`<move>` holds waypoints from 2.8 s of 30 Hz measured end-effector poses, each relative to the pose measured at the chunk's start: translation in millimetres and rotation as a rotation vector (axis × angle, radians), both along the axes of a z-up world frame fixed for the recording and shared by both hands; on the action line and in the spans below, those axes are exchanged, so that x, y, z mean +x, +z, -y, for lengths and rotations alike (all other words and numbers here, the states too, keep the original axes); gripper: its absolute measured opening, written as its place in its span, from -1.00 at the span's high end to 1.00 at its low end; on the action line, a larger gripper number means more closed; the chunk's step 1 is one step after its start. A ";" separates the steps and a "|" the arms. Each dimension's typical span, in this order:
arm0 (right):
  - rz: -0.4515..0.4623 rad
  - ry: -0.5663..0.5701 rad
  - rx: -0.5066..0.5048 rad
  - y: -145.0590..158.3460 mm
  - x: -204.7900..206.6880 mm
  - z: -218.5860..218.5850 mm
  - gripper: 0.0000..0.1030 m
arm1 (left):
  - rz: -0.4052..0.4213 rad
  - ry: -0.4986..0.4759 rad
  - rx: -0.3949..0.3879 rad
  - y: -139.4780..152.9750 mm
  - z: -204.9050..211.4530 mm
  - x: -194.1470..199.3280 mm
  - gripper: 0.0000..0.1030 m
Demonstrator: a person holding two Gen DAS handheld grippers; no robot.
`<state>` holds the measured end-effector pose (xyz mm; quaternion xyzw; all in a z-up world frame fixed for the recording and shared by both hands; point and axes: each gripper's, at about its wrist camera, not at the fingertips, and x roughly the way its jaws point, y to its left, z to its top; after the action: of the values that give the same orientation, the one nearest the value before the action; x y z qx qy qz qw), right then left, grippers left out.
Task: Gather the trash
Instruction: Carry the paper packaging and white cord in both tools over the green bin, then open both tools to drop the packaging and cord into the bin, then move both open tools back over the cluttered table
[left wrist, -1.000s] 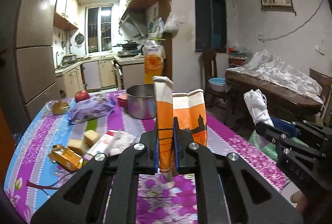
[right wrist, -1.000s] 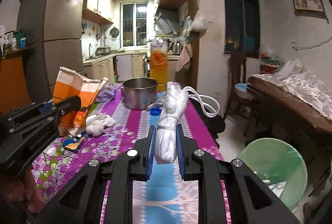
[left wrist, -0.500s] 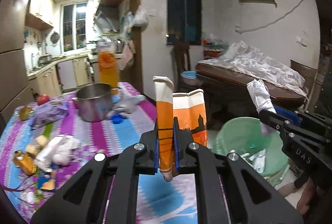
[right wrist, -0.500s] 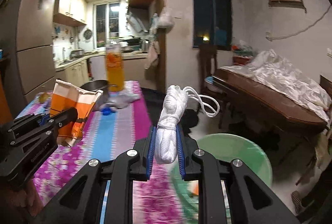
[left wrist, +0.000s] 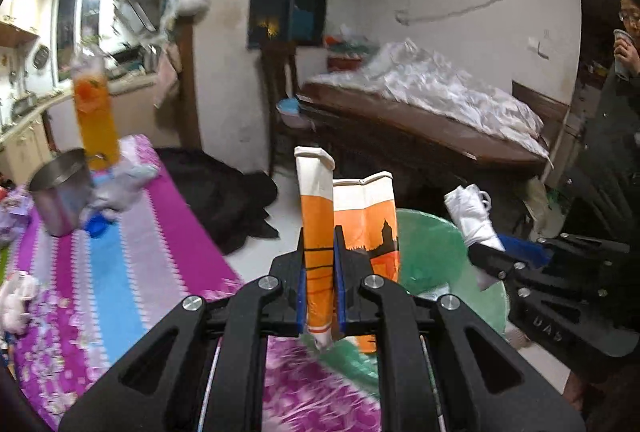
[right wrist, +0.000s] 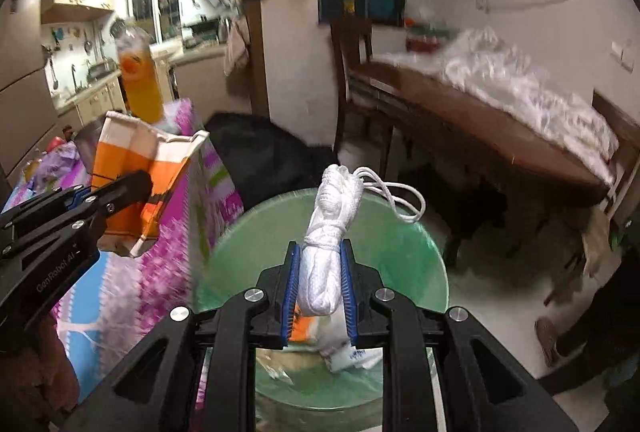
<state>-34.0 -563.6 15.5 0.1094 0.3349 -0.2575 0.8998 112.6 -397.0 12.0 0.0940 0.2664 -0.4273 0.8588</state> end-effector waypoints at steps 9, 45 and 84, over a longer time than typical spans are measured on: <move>-0.109 -0.008 0.121 -47.8 18.7 42.5 0.59 | -0.109 -0.025 0.159 -48.8 54.1 12.6 0.83; -0.079 -0.022 0.158 -62.0 -1.1 47.0 0.13 | -0.100 0.016 0.231 -63.2 74.6 13.5 -0.10; 0.195 0.444 0.119 -6.9 83.3 -187.6 -0.90 | -0.415 0.988 -0.111 -34.7 -466.1 158.5 -0.25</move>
<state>49.3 -376.0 8.6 0.1104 0.2768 -0.0217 0.9543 271.1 69.0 -22.7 -0.1747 0.4200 0.0048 0.8905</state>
